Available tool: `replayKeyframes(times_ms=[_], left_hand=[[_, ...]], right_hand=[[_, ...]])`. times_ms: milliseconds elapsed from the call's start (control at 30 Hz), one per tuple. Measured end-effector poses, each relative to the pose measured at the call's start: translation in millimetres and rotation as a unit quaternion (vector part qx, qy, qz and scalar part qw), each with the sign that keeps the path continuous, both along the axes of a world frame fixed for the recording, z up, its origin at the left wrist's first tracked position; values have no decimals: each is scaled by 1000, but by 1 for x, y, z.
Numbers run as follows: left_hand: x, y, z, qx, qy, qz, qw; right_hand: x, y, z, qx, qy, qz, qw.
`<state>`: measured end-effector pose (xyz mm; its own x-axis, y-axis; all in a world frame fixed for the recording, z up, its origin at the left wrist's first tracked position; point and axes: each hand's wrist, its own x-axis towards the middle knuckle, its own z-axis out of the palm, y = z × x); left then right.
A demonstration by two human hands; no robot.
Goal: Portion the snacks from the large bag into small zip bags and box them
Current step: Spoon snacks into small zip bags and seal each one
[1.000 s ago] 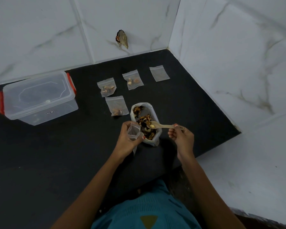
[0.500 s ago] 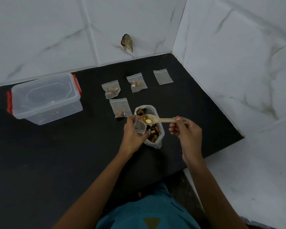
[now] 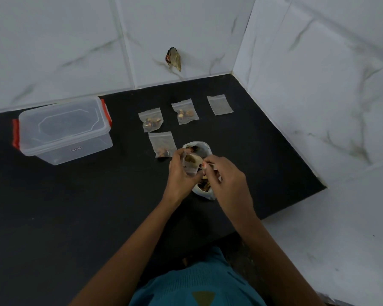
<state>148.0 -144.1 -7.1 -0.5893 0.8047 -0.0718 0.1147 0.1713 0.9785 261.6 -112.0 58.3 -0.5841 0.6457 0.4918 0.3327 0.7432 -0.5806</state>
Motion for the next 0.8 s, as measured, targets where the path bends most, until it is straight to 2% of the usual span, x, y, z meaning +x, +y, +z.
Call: replayKeyframes(times_ms=[300, 400, 533, 700, 800], left_hand=[[-4, 3, 0, 21, -8, 6, 1000], [-6, 5, -2, 16, -2, 8, 1000], [-7, 5, -5, 8, 6, 9, 1000], [-9, -2, -2, 15, 4, 8, 1000], [-11, -8, 0, 39, 8, 17, 999]], right_hand=[[10, 7, -6, 39, 10, 46, 998], [12, 7, -4, -42, 59, 21, 997], [14, 10, 2, -179, 121, -54, 975], [17, 18, 7, -343, 233, -160, 896], [20, 23, -3, -373, 233, -194, 877]])
